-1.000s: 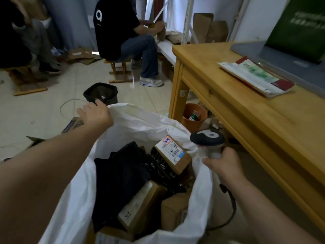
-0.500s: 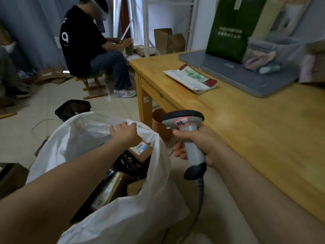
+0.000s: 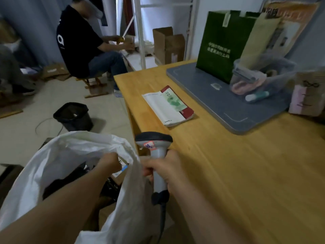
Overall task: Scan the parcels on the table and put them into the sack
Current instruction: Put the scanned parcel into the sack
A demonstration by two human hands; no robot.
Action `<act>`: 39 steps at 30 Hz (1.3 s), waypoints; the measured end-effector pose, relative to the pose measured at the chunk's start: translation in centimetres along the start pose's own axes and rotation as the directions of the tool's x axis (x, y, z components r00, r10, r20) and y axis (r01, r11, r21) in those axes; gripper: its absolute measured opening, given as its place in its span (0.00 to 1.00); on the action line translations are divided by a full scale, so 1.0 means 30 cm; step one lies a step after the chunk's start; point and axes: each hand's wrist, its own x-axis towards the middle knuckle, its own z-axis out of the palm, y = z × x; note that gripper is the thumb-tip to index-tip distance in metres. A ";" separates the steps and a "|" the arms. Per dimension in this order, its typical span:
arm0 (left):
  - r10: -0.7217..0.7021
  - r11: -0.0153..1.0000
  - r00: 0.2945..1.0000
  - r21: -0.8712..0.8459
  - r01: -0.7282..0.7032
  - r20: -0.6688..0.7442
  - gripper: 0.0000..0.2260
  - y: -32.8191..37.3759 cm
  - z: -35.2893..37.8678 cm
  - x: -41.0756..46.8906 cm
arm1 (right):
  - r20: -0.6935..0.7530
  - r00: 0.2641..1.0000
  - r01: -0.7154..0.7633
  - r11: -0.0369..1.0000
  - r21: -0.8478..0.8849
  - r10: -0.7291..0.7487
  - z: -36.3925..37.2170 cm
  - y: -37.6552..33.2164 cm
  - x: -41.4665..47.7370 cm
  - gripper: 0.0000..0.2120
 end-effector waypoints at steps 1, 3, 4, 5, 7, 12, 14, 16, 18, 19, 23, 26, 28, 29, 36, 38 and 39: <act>-0.019 0.999 1.000 -0.040 0.019 0.007 0.15 -0.027 0.012 -0.005 | -0.032 0.999 -0.013 1.000 -0.023 0.012 0.015 -0.003 0.017 0.08; -0.037 0.993 0.999 -0.116 0.036 -0.004 0.18 -0.073 0.037 -0.008 | -0.099 0.994 -0.048 0.995 -0.088 0.039 0.051 -0.007 0.056 0.05; -0.037 0.988 0.999 -0.148 0.035 -0.012 0.21 -0.091 0.050 0.000 | -0.116 0.992 -0.070 0.990 -0.120 0.057 0.072 -0.009 0.083 0.05; -0.027 0.984 1.000 -0.174 0.024 -0.014 0.26 -0.105 0.065 0.012 | -0.127 0.990 -0.088 0.984 -0.153 0.069 0.096 -0.007 0.118 0.06; -0.024 0.979 0.999 -0.204 0.029 0.027 0.42 -0.118 0.103 0.047 | -0.144 0.988 -0.092 0.966 -0.243 0.057 0.151 -0.002 0.199 0.05; -0.105 0.980 0.985 -0.155 0.126 0.136 0.61 -0.130 0.247 0.191 | -0.112 0.981 0.064 0.807 -0.587 -0.159 0.285 0.067 0.411 0.10; -0.096 0.988 0.985 -0.104 0.112 0.146 0.64 -0.143 0.294 0.228 | -0.094 0.979 0.066 0.714 -0.697 -0.183 0.323 0.116 0.483 0.11; -0.075 0.994 0.989 -0.074 0.085 0.127 0.65 -0.157 0.322 0.264 | -0.118 0.977 0.023 0.642 -0.767 -0.175 0.346 0.168 0.554 0.13; -0.035 0.995 0.996 -0.087 0.042 0.082 0.64 -0.169 0.327 0.288 | -0.142 0.978 -0.024 0.590 -0.807 -0.153 0.358 0.203 0.609 0.13; -0.013 0.994 0.997 -0.107 0.021 0.075 0.63 -0.179 0.321 0.293 | -0.151 0.980 -0.051 0.569 -0.821 -0.130 0.359 0.215 0.630 0.14; -0.043 0.971 0.992 -0.229 0.070 0.119 0.58 -0.269 0.231 0.297 | -0.201 0.980 -0.173 0.557 -0.812 0.011 0.352 0.236 0.657 0.10; -0.174 0.910 0.981 -0.367 0.192 0.083 0.56 -0.366 0.130 0.316 | -0.246 0.969 -0.200 0.624 -0.755 0.012 0.367 0.228 0.659 0.06; -0.234 0.886 0.971 -0.399 0.235 0.053 0.50 -0.401 0.082 0.346 | -0.251 0.968 -0.181 0.664 -0.726 -0.011 0.390 0.221 0.657 0.08; -0.259 0.874 0.964 -0.412 0.257 0.051 0.47 -0.405 0.071 0.367 | -0.244 0.970 -0.170 0.674 -0.719 -0.016 0.401 0.220 0.654 0.09; -0.283 0.928 0.955 -0.229 0.295 0.084 0.24 -0.409 0.145 0.482 | -0.244 0.969 -0.197 0.719 -0.666 0.039 0.409 0.225 0.668 0.10; -0.239 0.942 0.961 -0.207 0.263 0.137 0.18 -0.397 0.180 0.491 | -0.249 0.967 -0.202 0.741 -0.640 0.048 0.402 0.224 0.675 0.10; -0.225 0.949 0.961 -0.189 0.253 0.158 0.17 -0.394 0.193 0.500 | -0.251 0.966 -0.205 0.752 -0.627 0.054 0.400 0.224 0.676 0.11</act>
